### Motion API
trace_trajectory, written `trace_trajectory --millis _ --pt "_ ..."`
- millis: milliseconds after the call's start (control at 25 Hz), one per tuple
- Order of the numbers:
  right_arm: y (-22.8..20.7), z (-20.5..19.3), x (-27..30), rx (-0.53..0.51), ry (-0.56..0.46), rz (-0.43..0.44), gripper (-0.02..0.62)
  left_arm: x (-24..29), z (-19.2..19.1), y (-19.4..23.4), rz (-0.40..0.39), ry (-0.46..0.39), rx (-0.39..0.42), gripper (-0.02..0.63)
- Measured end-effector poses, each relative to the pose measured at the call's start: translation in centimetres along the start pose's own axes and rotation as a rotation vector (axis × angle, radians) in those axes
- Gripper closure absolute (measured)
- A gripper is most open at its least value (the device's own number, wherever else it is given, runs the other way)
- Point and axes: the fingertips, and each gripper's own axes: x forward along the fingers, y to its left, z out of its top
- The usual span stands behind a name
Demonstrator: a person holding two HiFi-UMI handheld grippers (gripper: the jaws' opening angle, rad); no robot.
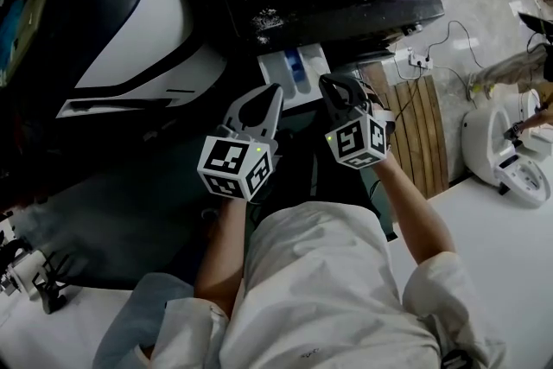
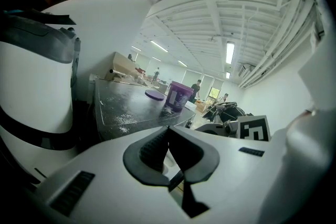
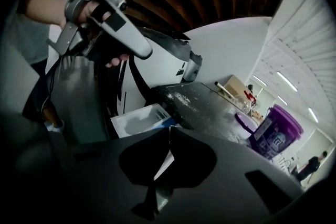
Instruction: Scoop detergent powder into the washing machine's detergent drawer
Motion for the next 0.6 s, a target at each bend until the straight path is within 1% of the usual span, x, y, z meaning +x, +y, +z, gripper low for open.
trace_trajectory --millis 120,360,480,600 --pt "-0.7 0.1 -0.6 0.129 -0.013 0.016 0.588 0.0 0.1 -0.2 -0.005 -0.003 0.003 0.588" --pt "-2.3 0.7 -1.9 0.427 -0.058 0.073 0.588 0.2 0.8 -0.4 -0.005 -0.017 0.007 0.588" --pt "-3.2 0.5 -2.2 0.528 -0.071 0.080 0.588 0.4 1.2 -0.4 -0.002 -0.023 0.009 0.588" --pt "-3.6 0.8 -2.7 0.578 -0.083 0.087 0.588 0.7 1.4 -0.5 0.002 -0.024 0.009 0.588"
